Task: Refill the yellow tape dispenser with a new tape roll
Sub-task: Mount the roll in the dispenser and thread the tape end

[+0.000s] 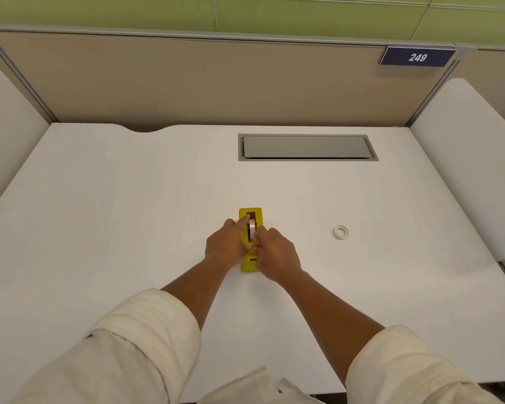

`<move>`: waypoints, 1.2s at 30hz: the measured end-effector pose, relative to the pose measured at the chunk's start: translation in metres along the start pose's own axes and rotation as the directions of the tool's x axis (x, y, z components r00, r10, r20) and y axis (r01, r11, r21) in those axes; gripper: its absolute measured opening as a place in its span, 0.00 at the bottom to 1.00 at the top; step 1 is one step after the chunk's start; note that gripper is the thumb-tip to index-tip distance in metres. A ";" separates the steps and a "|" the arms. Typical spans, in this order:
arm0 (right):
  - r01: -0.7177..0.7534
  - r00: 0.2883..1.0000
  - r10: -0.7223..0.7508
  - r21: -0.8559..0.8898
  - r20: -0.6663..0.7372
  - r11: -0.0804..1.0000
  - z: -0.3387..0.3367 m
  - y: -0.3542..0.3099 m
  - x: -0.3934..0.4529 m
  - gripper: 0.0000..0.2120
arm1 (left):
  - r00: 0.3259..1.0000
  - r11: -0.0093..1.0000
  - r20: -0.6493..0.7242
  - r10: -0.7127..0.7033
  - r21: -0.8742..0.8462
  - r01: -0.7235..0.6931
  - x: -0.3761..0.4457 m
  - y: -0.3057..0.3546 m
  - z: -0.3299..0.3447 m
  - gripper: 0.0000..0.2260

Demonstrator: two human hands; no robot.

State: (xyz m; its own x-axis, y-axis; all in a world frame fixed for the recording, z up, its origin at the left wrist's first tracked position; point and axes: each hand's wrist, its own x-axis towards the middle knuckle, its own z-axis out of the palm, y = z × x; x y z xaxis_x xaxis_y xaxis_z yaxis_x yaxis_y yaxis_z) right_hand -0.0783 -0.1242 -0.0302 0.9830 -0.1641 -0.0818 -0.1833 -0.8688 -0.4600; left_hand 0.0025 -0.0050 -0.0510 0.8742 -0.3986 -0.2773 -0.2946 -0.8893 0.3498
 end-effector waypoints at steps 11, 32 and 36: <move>0.118 0.975 -0.136 -0.111 -0.173 0.987 0.004 -0.004 -0.028 0.08 | 0.987 0.998 -0.155 -0.040 -0.060 0.031 -0.013 0.004 0.008 0.29; 0.078 0.963 -0.117 -0.166 -0.242 0.983 0.011 -0.005 -0.050 0.11 | 0.984 0.996 -0.158 -0.086 -0.031 0.082 -0.015 0.010 0.012 0.28; 0.100 0.957 -0.144 -0.180 -0.253 0.979 0.014 -0.006 -0.055 0.12 | 0.982 0.995 -0.160 -0.096 -0.041 0.091 -0.015 0.010 0.012 0.28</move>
State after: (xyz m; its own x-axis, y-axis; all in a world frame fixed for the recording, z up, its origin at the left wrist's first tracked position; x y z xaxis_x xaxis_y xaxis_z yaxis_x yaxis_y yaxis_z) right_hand -0.1314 -0.1032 -0.0353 0.9657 -0.1501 0.2120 -0.0820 -0.9505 -0.2996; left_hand -0.0186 -0.0105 -0.0540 0.9490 -0.2699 -0.1627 -0.1977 -0.9119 0.3596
